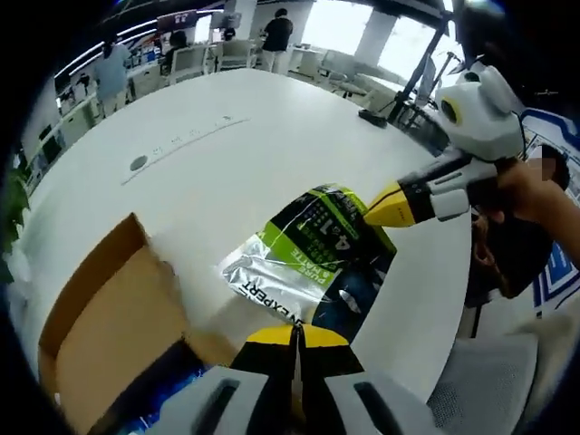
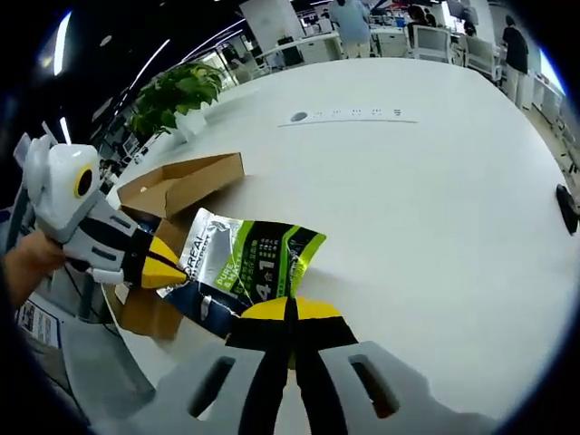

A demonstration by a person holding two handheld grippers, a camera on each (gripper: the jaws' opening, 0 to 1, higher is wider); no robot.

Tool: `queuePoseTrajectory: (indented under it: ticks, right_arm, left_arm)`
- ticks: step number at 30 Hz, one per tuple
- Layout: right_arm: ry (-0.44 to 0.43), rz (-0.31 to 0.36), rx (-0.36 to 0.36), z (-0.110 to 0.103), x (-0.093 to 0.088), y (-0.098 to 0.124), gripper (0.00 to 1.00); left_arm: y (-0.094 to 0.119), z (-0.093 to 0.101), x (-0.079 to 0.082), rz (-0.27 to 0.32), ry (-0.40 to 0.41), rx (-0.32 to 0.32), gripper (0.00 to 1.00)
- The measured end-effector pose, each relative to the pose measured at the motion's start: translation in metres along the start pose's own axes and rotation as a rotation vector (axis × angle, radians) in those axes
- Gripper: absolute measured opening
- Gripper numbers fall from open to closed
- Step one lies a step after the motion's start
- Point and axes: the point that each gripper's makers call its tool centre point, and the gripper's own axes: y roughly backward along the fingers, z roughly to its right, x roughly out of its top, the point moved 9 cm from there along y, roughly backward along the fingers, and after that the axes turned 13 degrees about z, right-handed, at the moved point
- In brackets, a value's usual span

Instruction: Operate the shoe box by opening the lid, removing the specified soft item, and placing it in the target area until the item is outside and the box remains undamaged.

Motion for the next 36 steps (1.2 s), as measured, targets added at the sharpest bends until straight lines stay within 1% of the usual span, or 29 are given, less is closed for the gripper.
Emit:
queuePoseTrajectory:
  ticks: [1,5,9,10,11,12,14,17,25,31,34,36]
  right_arm:
    - [-0.003,-0.001,-0.002,0.001,-0.001,-0.001,0.0]
    - [-0.013,0.0,-0.012,0.006,-0.003,-0.007,0.0]
    - [-0.01,0.001,-0.02,0.007,-0.006,-0.011,0.0]
    - [-0.01,0.001,-0.022,0.007,-0.006,-0.012,0.0]
    - [0.002,0.0,-0.034,0.009,-0.007,-0.013,0.0]
    - [0.007,-0.001,-0.035,0.009,-0.007,-0.014,0.0]
    - [0.009,-0.005,-0.034,0.01,-0.009,-0.016,0.0]
    - [0.041,-0.01,-0.048,0.012,-0.011,-0.018,0.0]
    - [0.042,-0.004,-0.062,0.019,-0.014,-0.022,0.0]
    - [0.069,-0.008,-0.074,0.021,-0.016,-0.026,0.0]
    - [0.086,-0.006,-0.081,0.021,-0.017,-0.027,0.01]
    - [0.095,-0.005,-0.089,0.023,-0.017,-0.028,0.01]
  left_arm:
    - [-0.003,0.0,0.001,-0.012,-0.02,0.001,0.0]
    - [-0.013,-0.003,0.0,-0.049,-0.049,-0.004,0.0]
    - [-0.02,-0.004,0.0,-0.086,-0.108,-0.004,0.0]
    - [-0.021,-0.003,0.001,-0.089,-0.11,-0.006,0.0]
    - [-0.023,-0.003,0.001,-0.101,-0.141,-0.007,0.0]
    - [-0.025,-0.003,0.002,-0.107,-0.155,-0.007,0.0]
    - [-0.028,-0.001,0.001,-0.149,-0.183,-0.009,0.01]
    - [-0.036,0.001,0.002,-0.169,-0.227,-0.019,0.01]
    - [-0.046,-0.002,0.001,-0.202,-0.259,-0.024,0.01]
    - [-0.052,-0.003,-0.003,-0.232,-0.278,-0.026,0.01]
    - [-0.052,-0.005,-0.001,-0.231,-0.265,-0.029,0.02]
    - [-0.052,-0.006,-0.002,-0.241,-0.247,-0.026,0.03]
